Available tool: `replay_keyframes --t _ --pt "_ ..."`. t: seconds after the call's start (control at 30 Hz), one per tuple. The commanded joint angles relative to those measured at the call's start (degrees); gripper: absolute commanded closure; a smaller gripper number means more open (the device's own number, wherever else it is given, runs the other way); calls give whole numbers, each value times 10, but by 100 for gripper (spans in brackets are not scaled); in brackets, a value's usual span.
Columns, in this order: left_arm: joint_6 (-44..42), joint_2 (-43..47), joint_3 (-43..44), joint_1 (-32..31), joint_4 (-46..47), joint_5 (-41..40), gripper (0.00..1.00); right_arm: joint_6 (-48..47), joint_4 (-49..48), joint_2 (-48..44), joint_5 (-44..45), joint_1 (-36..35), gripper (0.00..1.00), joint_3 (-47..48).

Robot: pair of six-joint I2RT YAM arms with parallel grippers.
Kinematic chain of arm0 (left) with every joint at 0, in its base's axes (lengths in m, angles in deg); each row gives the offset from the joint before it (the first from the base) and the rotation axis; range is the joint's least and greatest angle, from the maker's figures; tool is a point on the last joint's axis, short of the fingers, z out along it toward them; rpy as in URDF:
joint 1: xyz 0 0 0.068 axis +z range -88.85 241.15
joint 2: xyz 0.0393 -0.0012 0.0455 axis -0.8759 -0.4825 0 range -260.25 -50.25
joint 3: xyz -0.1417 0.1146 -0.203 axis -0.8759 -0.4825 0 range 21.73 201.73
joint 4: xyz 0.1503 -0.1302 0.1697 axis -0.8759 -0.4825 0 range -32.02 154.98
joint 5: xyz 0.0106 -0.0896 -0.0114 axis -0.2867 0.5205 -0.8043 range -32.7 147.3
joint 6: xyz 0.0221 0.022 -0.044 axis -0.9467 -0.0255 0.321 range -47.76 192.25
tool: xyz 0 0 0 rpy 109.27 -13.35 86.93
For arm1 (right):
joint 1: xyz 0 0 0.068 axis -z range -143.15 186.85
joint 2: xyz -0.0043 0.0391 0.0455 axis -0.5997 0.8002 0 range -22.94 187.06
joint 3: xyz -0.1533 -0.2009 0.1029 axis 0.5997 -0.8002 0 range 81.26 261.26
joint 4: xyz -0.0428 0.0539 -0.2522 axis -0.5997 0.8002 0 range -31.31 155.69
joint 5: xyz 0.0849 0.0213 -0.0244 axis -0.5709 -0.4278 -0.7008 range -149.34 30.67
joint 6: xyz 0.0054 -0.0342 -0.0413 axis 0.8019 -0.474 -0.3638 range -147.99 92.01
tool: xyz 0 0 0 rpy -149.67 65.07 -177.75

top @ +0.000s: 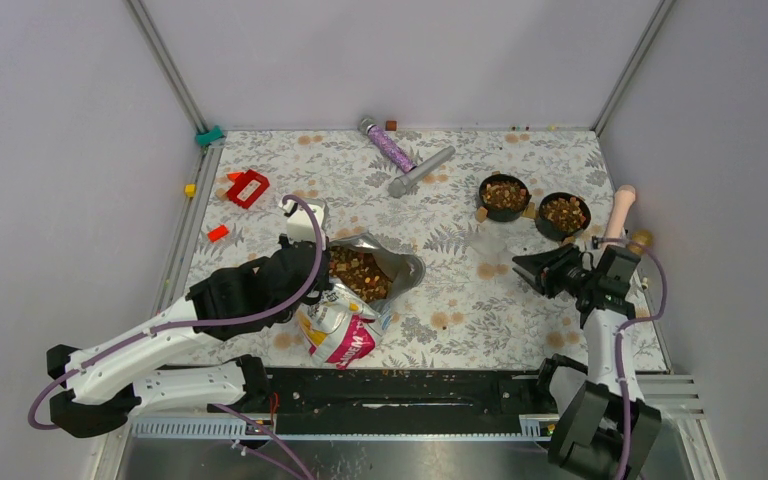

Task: Serve the pet food
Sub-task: Place the spatula at the center of the board.

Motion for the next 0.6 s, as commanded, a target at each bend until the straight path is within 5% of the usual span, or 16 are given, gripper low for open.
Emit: replay_keyframes --t 0.0,0.23,0.47,0.57 --pt "10 22 19 -10 82 -4 100 -42 -49 48 42 -4 92 -48" --pt "9 23 17 -11 82 -14 100 -91 -25 112 105 -4 66 -59" --pt "10 21 17 -11 81 -17 100 -114 68 37 210 -4 11 -48" --pt "10 21 18 -11 81 -18 100 -120 112 -5 251 -4 1 -35"
